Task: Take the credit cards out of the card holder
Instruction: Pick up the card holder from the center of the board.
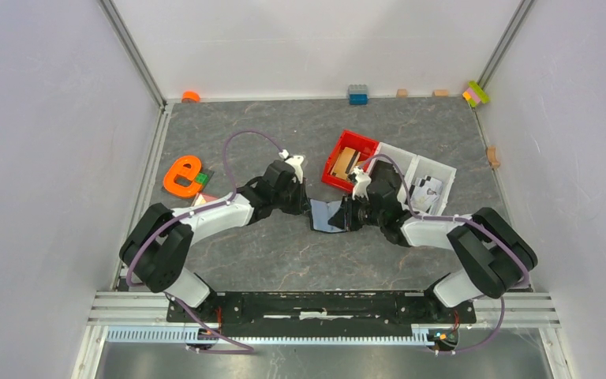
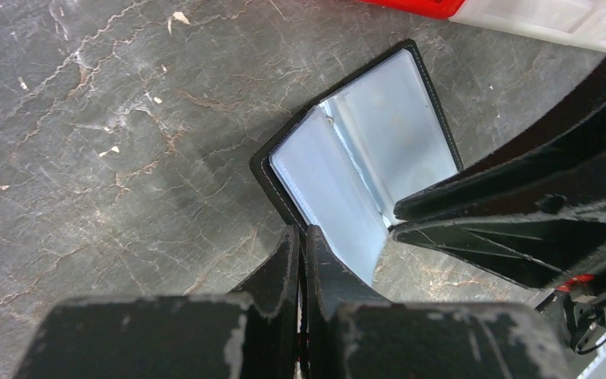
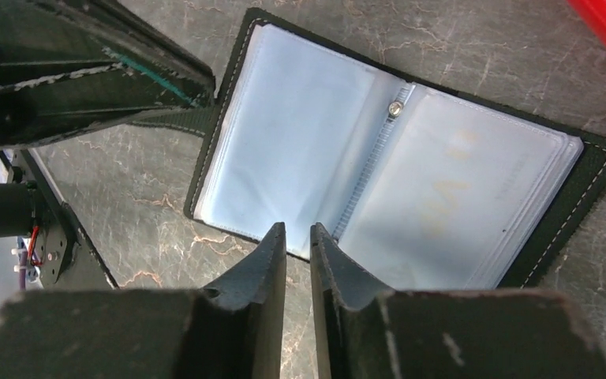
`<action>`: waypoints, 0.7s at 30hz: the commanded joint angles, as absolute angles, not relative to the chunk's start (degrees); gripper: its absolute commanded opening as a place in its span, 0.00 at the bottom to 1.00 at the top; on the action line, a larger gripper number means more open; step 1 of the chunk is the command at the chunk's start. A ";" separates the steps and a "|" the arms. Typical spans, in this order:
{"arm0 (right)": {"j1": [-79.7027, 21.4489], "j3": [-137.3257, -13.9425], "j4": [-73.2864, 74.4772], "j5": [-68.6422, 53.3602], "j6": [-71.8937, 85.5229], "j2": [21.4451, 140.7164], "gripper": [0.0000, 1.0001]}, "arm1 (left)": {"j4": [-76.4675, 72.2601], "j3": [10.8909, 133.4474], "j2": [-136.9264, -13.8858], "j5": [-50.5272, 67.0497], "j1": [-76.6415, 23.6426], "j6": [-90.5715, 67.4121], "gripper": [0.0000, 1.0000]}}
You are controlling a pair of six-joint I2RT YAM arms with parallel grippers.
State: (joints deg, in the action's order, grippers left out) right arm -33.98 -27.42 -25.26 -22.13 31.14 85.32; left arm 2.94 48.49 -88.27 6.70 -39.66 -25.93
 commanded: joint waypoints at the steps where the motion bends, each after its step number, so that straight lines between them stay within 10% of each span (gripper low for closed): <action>1: -33.84 -30.91 -23.10 -19.84 28.90 86.47 0.18 | 0.27 49.29 -87.37 10.11 -39.29 -27.94 0.07; 11: -33.84 -33.75 -16.44 -18.35 25.31 84.11 0.17 | -1.00 48.66 -86.20 10.35 -38.67 -28.39 0.02; 14: -33.84 -33.12 -14.76 -15.25 24.05 80.62 0.30 | -1.15 47.40 -83.56 7.55 -38.67 -27.64 0.02; 21: -33.71 -27.57 -17.61 -8.56 24.64 72.43 0.96 | -5.85 43.00 -77.22 3.34 -39.93 -25.75 0.02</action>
